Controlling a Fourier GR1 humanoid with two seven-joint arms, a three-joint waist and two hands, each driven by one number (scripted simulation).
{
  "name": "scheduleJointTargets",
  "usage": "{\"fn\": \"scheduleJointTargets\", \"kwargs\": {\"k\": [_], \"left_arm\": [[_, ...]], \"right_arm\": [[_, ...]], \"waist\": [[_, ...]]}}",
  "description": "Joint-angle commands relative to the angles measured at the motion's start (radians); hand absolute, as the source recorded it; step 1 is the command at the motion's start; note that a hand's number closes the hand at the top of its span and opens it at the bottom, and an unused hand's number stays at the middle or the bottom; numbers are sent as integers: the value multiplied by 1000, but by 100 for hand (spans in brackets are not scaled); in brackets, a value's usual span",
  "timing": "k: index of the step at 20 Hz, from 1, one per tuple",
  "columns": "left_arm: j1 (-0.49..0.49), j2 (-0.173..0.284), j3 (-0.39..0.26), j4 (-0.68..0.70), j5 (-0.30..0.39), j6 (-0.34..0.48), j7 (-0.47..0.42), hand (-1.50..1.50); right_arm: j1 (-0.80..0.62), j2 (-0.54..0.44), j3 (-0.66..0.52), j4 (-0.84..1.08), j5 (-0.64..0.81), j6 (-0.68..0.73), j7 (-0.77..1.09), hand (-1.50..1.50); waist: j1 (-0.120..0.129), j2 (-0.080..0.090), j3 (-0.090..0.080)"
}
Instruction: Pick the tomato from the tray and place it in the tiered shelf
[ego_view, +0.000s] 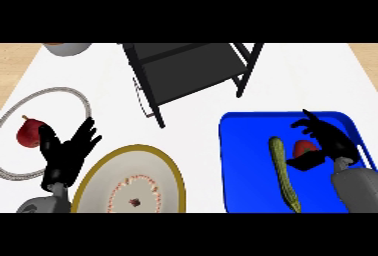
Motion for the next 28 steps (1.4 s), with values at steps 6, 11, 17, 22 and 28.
{"fn": "scheduleJointTargets", "kwargs": {"k": [6,11,17,22,28], "left_arm": [[32,-6,-8,-23,-17,-6,10,0],[2,2,14,25,-8,-14,3,0],[-36,-31,-22,7,-28,13,26,0],[44,-38,-27,-9,-36,9,-8,0],[15,9,16,4,-2,-27,14,0]], "right_arm": [[-6,75,23,39,13,-19,-121,150],[81,101,94,-206,18,-4,-131,150],[-114,406,476,-223,112,100,-5,150],[-141,412,615,-483,-17,-39,208,150],[-315,415,566,-797,-18,-24,545,150]], "waist": [[0,7,4],[-13,5,3],[33,7,2],[11,0,3],[-8,-4,2]]}}
